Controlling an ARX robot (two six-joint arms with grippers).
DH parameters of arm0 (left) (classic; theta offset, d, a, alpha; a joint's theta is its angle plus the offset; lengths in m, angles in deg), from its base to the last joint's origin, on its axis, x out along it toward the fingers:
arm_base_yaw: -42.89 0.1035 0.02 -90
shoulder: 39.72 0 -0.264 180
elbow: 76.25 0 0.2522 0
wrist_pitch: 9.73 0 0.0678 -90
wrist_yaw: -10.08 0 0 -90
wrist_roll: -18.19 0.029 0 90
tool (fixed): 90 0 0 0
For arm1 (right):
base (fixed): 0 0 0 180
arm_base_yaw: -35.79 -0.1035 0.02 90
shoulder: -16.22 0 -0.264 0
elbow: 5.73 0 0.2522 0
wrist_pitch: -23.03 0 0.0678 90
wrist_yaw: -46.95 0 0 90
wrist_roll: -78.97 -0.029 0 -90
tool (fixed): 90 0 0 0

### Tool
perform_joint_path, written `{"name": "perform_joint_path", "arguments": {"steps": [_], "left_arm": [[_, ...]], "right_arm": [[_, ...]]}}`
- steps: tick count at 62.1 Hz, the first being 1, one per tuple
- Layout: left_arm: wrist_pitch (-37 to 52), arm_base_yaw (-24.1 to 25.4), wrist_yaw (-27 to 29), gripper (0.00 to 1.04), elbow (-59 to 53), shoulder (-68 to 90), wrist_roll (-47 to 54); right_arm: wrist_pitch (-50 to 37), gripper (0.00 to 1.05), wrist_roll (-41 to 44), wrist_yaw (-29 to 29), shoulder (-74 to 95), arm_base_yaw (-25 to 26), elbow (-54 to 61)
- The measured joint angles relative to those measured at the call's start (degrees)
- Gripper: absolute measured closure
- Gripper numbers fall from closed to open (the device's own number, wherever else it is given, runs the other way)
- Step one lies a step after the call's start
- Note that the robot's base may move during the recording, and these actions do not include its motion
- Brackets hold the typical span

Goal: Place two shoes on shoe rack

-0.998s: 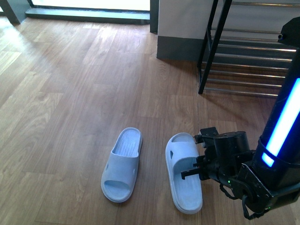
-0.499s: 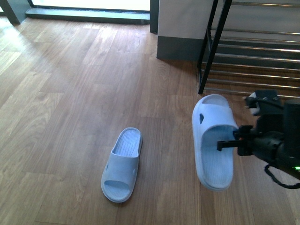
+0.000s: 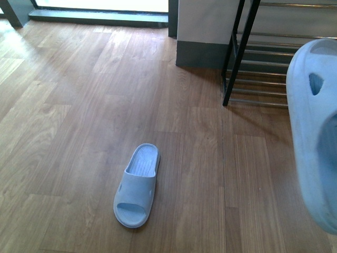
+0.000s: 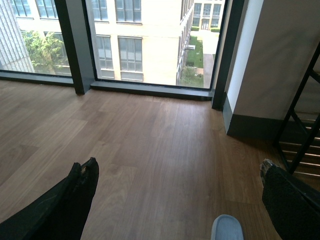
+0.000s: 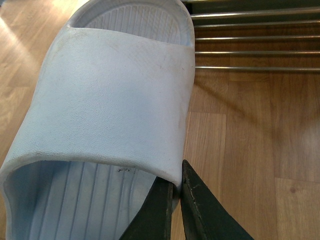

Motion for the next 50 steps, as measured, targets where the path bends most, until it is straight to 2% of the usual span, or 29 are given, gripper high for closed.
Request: {"name": "perform_joint_path", "arguments": {"steps": [50], "left_arm": [[0.00, 0.00, 0.13, 0.09, 0.00, 0.00, 0.02]], "right_arm": [[0.13, 1.03, -0.09, 0.44, -1.36, 0.22, 0.07]]}}
